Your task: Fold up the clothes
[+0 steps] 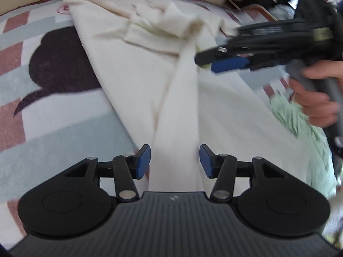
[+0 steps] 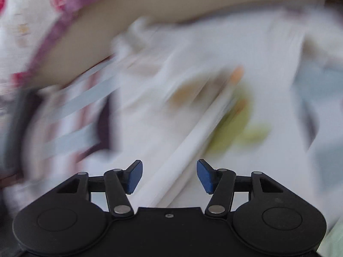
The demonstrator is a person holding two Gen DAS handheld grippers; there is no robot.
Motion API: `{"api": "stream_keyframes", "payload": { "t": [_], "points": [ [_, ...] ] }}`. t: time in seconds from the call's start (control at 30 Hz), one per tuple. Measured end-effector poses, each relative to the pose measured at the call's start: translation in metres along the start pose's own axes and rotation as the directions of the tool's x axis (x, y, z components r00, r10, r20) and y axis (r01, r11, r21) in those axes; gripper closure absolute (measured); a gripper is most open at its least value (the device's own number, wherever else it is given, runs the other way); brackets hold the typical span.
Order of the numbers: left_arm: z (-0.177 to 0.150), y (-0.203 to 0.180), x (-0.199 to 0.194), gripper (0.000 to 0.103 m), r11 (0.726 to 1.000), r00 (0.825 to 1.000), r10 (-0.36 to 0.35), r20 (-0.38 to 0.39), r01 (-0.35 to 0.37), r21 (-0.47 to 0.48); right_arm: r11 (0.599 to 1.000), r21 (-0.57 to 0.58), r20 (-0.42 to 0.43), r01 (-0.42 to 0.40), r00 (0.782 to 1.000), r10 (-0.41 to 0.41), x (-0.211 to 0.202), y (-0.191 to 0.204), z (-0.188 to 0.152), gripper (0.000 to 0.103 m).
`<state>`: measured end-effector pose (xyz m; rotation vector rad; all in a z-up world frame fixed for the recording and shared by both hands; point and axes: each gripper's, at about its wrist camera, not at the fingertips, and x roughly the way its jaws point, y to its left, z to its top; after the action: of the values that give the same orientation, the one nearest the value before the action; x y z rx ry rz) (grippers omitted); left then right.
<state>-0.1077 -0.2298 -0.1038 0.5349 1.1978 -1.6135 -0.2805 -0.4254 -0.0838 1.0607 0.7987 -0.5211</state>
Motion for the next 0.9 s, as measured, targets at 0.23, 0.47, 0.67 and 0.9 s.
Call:
{"api": "stream_keyframes", "payload": {
  "t": [0.23, 0.47, 0.67, 0.9],
  "points": [
    [-0.062, 0.008, -0.035, 0.047, 0.996, 1.0, -0.012, 0.021, 0.014, -0.09, 0.986, 0.097, -0.142, -0.139, 0.978, 0.152, 0.008, 0.004, -0.046, 0.041],
    [-0.071, 0.017, -0.012, 0.048, 0.98, 1.0, -0.003, -0.007, 0.001, -0.197, 0.98, 0.119, -0.181, -0.16, 0.967, 0.18, 0.027, 0.018, -0.062, 0.041],
    [-0.068, 0.007, -0.025, 0.094, 0.984, 0.996, -0.085, 0.023, 0.088, -0.156, 0.981, 0.112, -0.223, -0.161, 0.957, 0.183, 0.043, 0.022, -0.071, 0.041],
    [-0.05, -0.015, -0.054, 0.095, 0.977, 0.982, -0.163, 0.096, 0.174, -0.124, 0.967, 0.12, -0.186, -0.225, 0.951, 0.245, 0.038, 0.017, -0.073, 0.072]
  ]
}}
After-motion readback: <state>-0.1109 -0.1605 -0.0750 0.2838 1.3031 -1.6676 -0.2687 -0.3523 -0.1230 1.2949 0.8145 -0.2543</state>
